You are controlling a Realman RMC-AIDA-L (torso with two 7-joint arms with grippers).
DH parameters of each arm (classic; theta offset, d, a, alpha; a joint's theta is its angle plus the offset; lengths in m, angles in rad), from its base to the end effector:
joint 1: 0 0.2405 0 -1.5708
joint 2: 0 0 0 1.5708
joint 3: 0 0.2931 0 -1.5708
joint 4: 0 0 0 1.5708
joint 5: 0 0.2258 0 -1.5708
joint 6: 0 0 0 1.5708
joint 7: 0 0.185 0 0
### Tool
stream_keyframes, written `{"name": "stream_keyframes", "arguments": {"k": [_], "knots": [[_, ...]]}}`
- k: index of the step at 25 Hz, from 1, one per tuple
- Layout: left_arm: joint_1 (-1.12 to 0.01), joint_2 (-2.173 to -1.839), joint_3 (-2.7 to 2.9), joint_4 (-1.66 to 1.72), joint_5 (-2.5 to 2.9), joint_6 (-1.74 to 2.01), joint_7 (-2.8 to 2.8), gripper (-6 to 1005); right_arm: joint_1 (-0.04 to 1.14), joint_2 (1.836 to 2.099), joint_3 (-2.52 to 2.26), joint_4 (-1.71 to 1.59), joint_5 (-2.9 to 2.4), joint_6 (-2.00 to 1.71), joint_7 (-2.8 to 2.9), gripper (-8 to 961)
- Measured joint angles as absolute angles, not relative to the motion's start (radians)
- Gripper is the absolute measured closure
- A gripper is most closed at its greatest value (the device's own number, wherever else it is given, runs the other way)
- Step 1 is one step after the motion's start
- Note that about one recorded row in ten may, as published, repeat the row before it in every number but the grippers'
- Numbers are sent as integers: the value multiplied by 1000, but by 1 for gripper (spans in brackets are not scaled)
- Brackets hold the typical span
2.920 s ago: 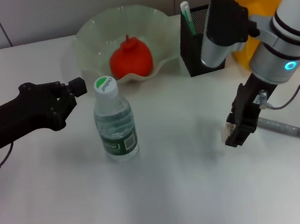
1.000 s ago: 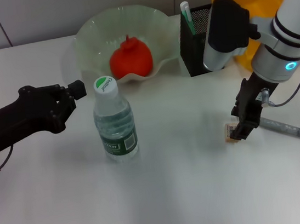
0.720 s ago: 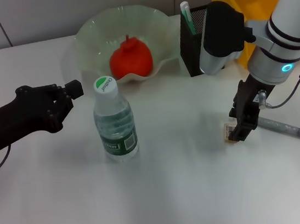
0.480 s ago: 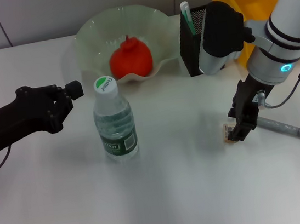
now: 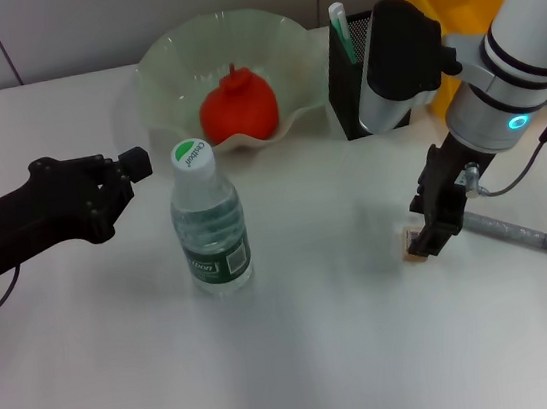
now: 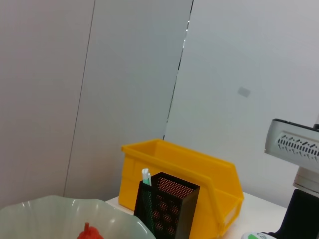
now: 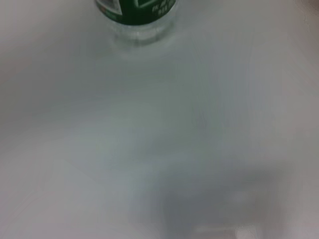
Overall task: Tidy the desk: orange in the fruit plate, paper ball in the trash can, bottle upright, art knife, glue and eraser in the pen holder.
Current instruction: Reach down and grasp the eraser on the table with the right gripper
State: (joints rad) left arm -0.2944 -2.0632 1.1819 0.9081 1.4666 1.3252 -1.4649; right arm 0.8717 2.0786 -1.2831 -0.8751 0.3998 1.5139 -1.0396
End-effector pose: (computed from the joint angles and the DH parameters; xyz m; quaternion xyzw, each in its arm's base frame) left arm -0.2591 0.3668 -0.0402 -0.9073 -0.2104 -0.3073 0.1951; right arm 0.2396 0.4244 -0.0815 -0.9407 0.1611 -0.2905 0.0680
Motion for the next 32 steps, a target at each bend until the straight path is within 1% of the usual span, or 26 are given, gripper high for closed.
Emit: {"name": "stream_keyframes", "arguments": {"k": [12,32], "knots": [[-295,-2063,1172,899,1467,1325,-1465,951,877,2079,-1283,-871,421,1514,-1053,364],[-297,-2063,1170,897,1465,1324,-1456,949,888,2080,-1287,-829,428,1502,-1065,404]]}}
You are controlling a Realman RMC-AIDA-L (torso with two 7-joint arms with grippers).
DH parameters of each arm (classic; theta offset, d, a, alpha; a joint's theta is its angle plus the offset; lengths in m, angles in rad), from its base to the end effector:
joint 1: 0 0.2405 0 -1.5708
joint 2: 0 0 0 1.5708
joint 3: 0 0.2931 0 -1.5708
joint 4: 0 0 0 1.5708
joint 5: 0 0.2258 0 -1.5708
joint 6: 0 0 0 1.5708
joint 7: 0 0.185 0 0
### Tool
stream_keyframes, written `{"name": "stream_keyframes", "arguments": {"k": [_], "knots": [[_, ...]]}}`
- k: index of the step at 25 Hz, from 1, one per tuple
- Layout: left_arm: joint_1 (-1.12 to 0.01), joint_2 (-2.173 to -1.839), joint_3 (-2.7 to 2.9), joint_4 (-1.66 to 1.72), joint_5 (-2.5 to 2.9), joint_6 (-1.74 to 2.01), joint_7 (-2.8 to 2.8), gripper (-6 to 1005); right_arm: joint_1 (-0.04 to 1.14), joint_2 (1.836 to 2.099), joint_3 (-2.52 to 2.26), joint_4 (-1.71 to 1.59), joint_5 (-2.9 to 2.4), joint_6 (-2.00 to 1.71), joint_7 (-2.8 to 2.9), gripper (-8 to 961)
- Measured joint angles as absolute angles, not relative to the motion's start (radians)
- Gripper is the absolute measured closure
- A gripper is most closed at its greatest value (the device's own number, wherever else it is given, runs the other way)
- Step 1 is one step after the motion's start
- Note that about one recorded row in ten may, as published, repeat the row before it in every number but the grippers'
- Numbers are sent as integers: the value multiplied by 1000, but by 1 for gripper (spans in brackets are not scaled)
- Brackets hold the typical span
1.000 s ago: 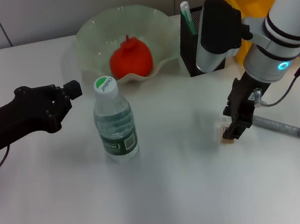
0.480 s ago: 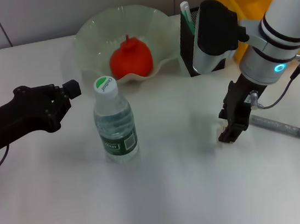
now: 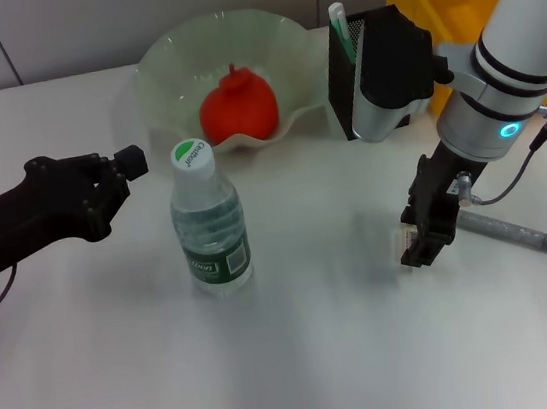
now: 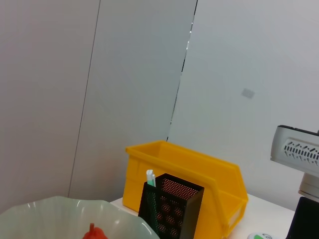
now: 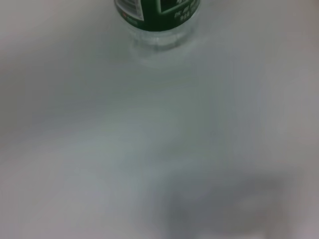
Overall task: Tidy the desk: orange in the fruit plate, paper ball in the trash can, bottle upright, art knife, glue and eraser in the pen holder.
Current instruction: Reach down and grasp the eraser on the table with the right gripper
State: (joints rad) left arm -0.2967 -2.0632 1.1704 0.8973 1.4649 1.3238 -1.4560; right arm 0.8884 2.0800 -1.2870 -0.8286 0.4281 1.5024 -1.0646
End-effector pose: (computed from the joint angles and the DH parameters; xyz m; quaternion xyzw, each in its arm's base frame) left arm -0.2616 0.3681 -0.0389 -0.9053 -0.2120 -0.3087 0.2004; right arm 0.2380 0.4216 -0.0903 -0.9448 0.1553 -0.2842 0.0502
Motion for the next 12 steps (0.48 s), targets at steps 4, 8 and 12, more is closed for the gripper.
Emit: {"name": "stream_keyframes", "arguments": {"k": [4,8,12], "knots": [[-296,-2063,1170,897,1465,1324,-1456,949,888,2080,-1287,-826,427,1502,-1065,413],[-296,-2063,1170,897,1465,1324,-1456,949,888,2080,-1287,-825,425,1502,-1065,421],[-294,-2063,1170,897,1465,1324,-1454,948,889,2080,-1287,-816,423,1501,-1064,429]]}}
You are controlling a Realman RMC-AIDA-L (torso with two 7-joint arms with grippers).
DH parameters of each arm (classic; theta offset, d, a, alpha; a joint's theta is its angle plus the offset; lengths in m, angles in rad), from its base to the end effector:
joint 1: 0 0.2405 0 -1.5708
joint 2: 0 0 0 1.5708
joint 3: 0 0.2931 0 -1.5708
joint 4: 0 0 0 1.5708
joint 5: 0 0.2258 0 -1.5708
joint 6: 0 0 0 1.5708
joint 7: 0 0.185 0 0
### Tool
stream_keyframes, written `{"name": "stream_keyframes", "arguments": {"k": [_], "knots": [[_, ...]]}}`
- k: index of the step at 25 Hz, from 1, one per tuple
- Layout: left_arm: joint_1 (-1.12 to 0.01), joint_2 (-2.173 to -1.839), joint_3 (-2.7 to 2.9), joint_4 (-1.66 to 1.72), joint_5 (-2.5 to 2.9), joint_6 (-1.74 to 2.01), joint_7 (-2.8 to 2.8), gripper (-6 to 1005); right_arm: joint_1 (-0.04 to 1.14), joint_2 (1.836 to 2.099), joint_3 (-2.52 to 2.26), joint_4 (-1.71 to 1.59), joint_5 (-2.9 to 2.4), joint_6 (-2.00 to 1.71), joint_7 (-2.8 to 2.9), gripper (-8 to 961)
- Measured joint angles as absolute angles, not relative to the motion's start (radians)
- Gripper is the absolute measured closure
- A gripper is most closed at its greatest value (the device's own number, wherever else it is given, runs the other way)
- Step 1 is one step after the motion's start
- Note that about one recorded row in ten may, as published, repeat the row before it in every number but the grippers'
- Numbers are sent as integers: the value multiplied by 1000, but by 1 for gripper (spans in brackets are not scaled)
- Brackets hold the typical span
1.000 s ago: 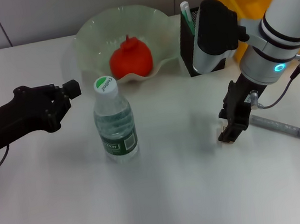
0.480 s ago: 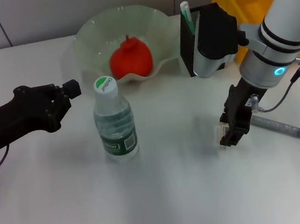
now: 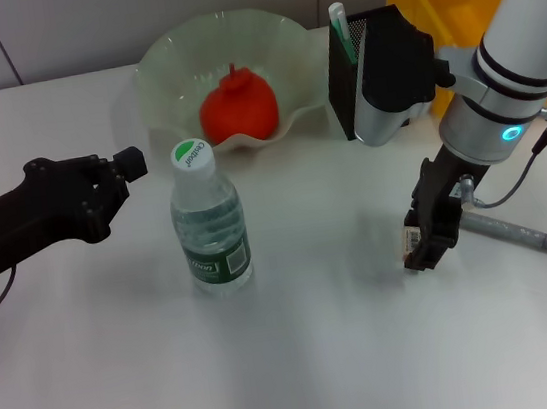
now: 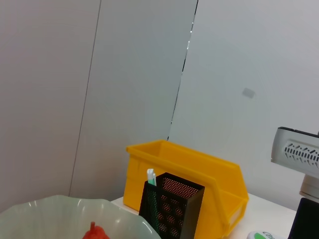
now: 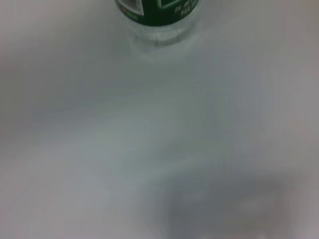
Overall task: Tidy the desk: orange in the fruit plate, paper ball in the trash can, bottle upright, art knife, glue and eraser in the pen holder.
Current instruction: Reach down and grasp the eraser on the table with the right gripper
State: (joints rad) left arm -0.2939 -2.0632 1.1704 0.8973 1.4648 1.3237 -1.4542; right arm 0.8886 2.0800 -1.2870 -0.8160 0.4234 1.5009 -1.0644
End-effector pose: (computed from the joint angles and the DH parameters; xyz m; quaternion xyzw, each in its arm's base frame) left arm -0.2626 0.3674 -0.0389 -0.9052 -0.2124 -0.3083 0.2011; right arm 0.2414 0.4201 -0.0911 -0.9432 0.1587 -0.2879 0.0473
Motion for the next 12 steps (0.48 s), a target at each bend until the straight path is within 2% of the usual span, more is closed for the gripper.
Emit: {"name": "stream_keyframes", "arguments": {"k": [12], "knots": [[-293,-2063,1170,897,1465,1324,-1454,947,893,2080,-1287,-805,419,1491,-1064,453]]}}
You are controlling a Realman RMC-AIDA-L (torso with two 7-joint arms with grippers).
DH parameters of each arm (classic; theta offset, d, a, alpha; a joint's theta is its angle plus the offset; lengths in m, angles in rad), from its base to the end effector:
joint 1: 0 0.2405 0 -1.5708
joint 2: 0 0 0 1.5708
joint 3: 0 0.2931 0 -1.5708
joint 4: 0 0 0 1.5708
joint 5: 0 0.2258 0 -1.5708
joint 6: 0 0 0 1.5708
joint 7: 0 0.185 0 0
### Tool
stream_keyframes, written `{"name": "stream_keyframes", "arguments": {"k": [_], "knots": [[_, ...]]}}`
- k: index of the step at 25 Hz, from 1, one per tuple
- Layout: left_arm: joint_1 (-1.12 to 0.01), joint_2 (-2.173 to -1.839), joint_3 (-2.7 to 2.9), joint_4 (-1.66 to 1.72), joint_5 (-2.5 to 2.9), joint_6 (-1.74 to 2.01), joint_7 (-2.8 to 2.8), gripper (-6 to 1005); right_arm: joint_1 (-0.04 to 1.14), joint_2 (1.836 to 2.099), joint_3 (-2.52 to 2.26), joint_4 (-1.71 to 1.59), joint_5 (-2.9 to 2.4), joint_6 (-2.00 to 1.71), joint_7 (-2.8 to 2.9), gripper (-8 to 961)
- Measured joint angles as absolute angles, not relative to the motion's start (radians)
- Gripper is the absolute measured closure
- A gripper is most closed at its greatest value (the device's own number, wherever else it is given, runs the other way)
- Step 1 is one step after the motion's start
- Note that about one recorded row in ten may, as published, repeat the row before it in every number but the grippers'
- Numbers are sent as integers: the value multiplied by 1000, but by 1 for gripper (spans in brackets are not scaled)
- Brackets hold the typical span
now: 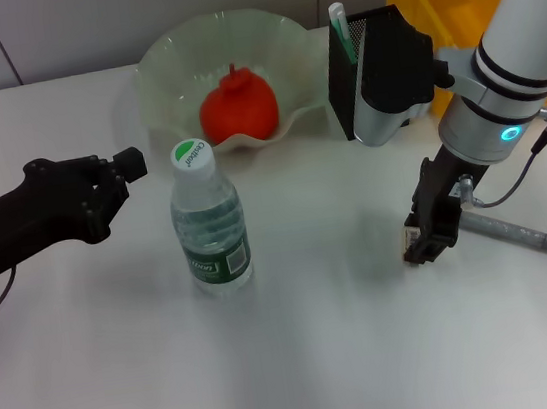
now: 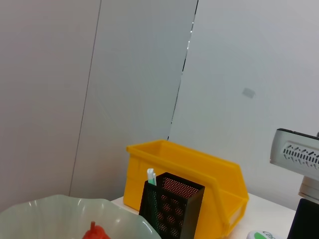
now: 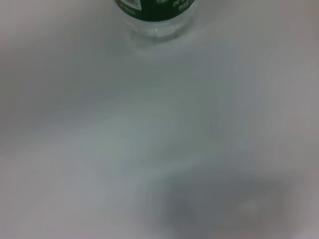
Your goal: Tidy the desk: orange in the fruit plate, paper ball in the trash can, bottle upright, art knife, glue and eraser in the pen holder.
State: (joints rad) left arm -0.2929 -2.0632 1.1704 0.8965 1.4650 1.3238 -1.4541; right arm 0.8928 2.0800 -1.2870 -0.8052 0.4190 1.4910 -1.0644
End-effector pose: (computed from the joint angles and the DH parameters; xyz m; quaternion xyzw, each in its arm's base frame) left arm -0.2631 0.3670 -0.0390 -0.9051 -0.2132 -0.3081 0.2011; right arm 0.2424 0.4213 -0.0919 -0.9426 0.1584 -0.2899 0.0493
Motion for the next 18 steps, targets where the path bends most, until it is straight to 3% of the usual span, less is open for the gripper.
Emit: {"name": "stream_keyframes", "arguments": {"k": [3,5,18], "knots": [[-293,-2063,1170,895,1465,1324,-1454,947,893,2080,-1287,-805,417,1486,-1064,459],[-293,-2063,1170,891,1465,1324,-1454,947,893,2080,-1287,-805,416,1484,-1064,553],[-294,-2063,1158,887,1467,1326,-1453,946,880,2080,-1275,-860,423,1473,-1053,553]]}}
